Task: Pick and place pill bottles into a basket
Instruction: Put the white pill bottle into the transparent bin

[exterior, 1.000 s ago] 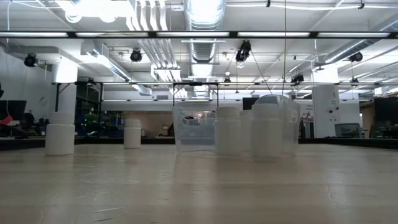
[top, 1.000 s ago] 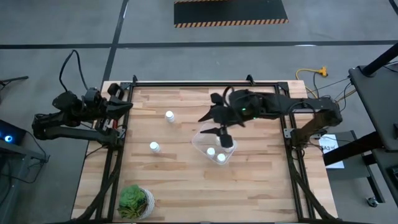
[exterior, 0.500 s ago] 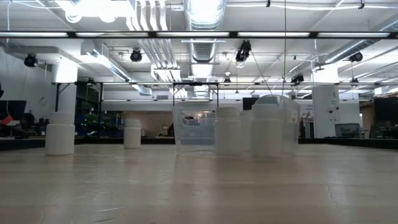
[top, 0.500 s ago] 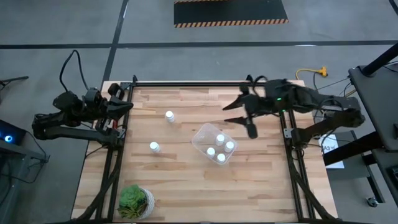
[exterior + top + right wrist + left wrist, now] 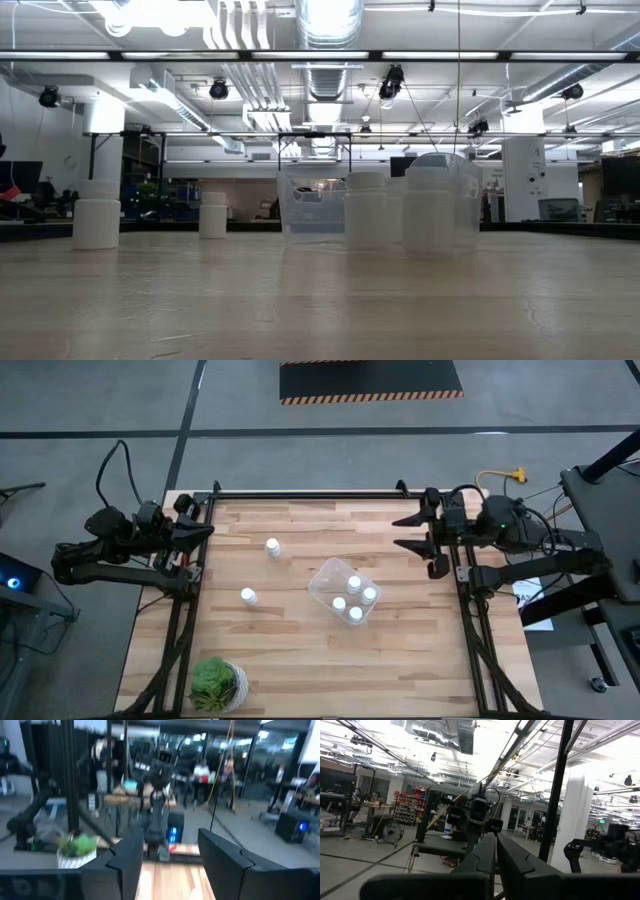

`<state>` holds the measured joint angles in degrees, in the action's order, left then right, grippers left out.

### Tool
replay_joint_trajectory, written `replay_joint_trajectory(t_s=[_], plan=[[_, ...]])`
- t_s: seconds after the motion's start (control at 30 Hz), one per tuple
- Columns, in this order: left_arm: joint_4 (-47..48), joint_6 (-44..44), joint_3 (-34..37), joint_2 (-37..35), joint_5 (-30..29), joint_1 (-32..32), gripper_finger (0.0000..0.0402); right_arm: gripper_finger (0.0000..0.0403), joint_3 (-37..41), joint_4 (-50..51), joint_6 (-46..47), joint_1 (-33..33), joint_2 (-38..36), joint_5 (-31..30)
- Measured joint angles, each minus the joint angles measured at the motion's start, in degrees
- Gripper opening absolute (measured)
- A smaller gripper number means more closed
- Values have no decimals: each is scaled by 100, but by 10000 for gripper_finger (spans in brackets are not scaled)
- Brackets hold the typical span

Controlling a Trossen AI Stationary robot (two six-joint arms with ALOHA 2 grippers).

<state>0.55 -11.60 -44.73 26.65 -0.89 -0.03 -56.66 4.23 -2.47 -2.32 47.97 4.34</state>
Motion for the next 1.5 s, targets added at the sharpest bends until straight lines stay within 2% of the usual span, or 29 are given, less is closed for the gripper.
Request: replay_joint_trajectory(t_s=[0.3,0.53,0.7,0.9,1.17,1.27,1.5], plan=[[-3,0,1,13,0,2,0,178,1286,-1342,401,-1,-986,-486],[42,2,2,24,0,1,0,176,2337,-3617,207,4,-1768,-496],[143,0,7,39,0,0,0,180,3116,-4726,326,2,-2442,-494],[149,2,7,29,0,1,0,178,3731,-5033,666,2,-3358,-490],[151,2,7,4,2,0,0,180,4389,-5055,417,3,-4772,-459],[156,2,7,-11,2,2,0,177,4685,-5460,379,5,-4786,-458],[184,0,9,-48,2,0,0,178,5408,-5545,630,4,-4728,-751]])
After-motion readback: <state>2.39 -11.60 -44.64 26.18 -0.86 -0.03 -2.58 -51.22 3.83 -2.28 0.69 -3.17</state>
